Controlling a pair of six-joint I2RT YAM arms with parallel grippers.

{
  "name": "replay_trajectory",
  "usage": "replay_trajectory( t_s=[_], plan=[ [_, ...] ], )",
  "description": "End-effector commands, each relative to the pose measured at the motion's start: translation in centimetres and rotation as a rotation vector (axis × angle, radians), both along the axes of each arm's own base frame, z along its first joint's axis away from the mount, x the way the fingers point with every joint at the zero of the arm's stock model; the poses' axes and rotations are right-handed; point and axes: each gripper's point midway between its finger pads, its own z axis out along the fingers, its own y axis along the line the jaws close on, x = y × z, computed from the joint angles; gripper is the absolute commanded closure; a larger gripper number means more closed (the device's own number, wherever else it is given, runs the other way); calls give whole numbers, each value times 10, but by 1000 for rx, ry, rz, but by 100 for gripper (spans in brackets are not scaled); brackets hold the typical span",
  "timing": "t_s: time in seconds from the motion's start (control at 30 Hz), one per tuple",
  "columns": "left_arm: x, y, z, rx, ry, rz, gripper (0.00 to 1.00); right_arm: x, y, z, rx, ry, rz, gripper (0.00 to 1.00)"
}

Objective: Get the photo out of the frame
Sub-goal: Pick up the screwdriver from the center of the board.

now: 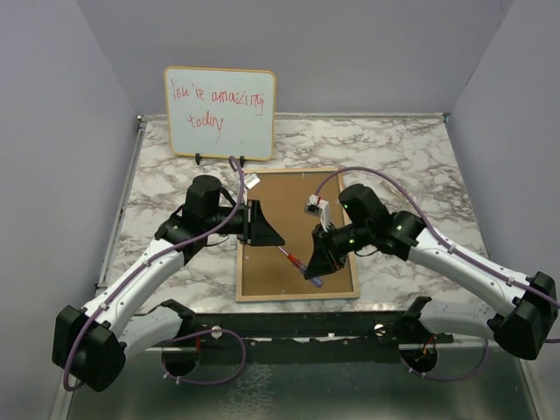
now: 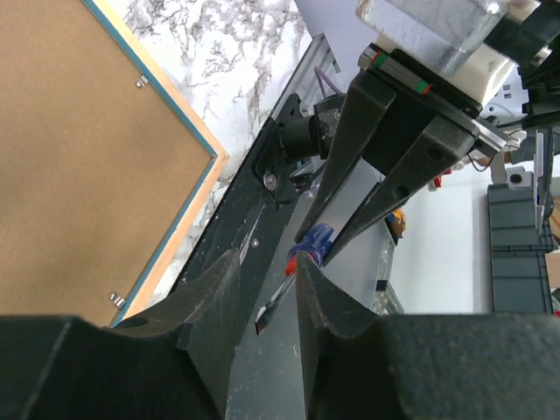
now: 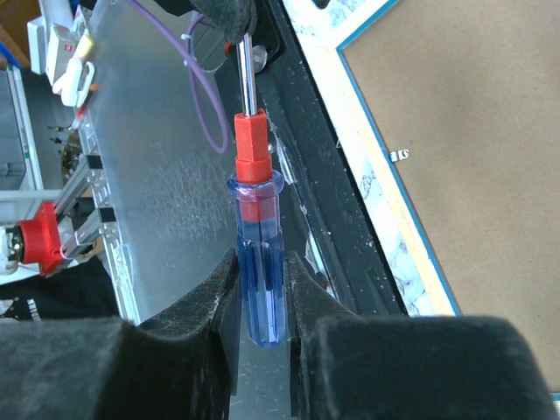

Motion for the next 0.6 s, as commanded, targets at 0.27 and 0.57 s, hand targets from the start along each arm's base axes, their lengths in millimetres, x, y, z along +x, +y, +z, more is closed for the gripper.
replay_trajectory(
  t_s=[0.27, 0.57],
  plan=[
    [-9, 2, 0, -16, -10, -21, 57, 7, 4, -4, -22, -19, -19, 99],
    [-12, 2, -2, -19, -8, -41, 78, 7, 3, -7, -29, -15, -25, 100]
  ],
)
